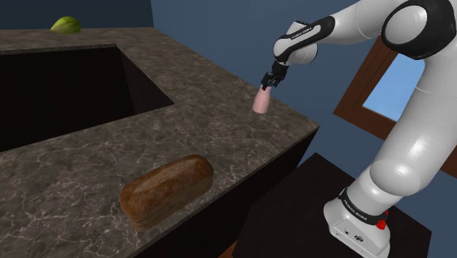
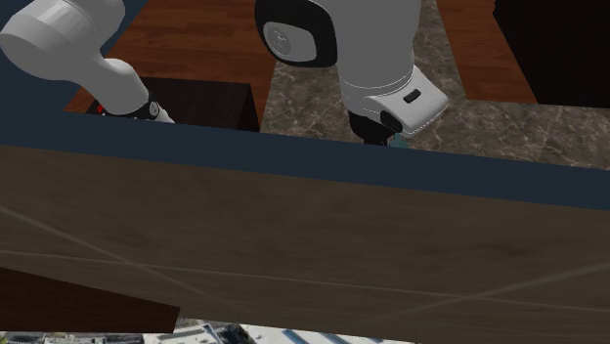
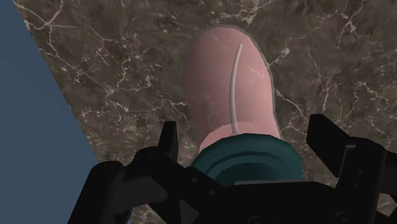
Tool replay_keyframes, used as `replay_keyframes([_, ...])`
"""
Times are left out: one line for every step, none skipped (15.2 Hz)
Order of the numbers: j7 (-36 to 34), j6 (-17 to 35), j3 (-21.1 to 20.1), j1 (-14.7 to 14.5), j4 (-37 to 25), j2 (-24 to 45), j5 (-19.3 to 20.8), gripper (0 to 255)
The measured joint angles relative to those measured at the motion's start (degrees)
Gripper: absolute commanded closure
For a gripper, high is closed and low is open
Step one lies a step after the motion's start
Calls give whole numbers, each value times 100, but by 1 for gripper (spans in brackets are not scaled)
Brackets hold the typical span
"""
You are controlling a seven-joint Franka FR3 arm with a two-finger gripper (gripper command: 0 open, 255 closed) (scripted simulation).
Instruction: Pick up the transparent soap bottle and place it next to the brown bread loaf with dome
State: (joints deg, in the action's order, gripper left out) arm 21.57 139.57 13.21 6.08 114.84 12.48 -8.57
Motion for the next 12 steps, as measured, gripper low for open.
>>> replay_keyframes([3,8,0,1,2,5,-3,0])
replay_keyframes([4,12,-1,2,4,8,-5,0])
replay_keyframes([5,15,-1,2,4,9,-5,0])
replay_keyframes([5,16,-1,2,4,11,-6,0])
replay_keyframes([5,16,-1,2,4,11,-6,255])
replay_keyframes([6,17,-2,1,4,10,-7,255])
replay_keyframes([6,17,-2,2,4,10,-7,255])
replay_keyframes([6,17,-2,2,4,10,-7,255])
replay_keyframes([6,17,-2,2,4,10,-7,255])
replay_keyframes([6,17,-1,2,4,10,-7,255])
replay_keyframes([6,17,-1,2,4,10,-7,255])
replay_keyframes([7,17,-1,3,4,10,-7,255])
